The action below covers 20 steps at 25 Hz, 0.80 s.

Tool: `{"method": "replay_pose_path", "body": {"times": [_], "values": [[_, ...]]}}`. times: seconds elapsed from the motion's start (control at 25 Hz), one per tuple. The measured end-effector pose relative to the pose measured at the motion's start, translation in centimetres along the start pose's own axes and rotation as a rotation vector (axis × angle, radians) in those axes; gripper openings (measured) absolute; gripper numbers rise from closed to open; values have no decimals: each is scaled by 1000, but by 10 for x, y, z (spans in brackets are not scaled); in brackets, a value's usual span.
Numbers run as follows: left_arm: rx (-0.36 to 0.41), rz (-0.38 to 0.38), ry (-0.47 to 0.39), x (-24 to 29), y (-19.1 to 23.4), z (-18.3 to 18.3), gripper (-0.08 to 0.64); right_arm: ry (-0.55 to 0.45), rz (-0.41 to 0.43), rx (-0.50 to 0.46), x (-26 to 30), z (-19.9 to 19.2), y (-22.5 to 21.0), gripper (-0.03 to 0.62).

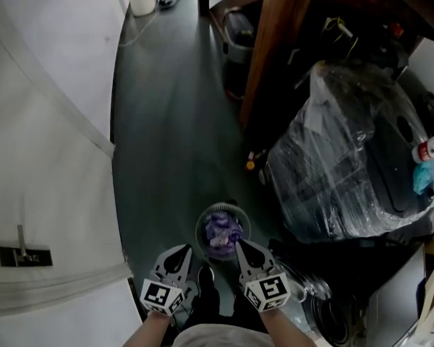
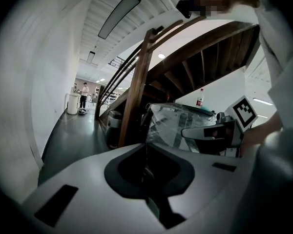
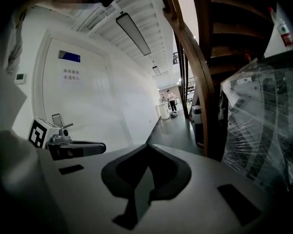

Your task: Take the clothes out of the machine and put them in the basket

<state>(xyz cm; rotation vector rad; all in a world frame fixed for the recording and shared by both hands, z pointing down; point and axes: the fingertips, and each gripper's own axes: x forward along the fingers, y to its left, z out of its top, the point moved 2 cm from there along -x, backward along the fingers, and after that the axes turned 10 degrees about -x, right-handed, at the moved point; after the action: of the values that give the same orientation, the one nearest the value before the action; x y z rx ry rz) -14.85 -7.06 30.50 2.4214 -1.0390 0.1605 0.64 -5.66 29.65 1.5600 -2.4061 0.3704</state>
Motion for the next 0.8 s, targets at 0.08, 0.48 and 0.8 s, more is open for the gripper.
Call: {"method": "replay_pose_path", "body": {"times": [0.08, 0.48, 0.8], "values": [[12, -1, -33, -10, -6, 19, 21, -30, -16, -7, -13, 19, 3, 8], [103, -64, -154, -36, -33, 92, 21, -215, -123, -35, -76, 105, 6, 8], [114, -87, -222, -50, -42, 136, 23, -292, -186, -58, -95, 146, 7, 6]]}}
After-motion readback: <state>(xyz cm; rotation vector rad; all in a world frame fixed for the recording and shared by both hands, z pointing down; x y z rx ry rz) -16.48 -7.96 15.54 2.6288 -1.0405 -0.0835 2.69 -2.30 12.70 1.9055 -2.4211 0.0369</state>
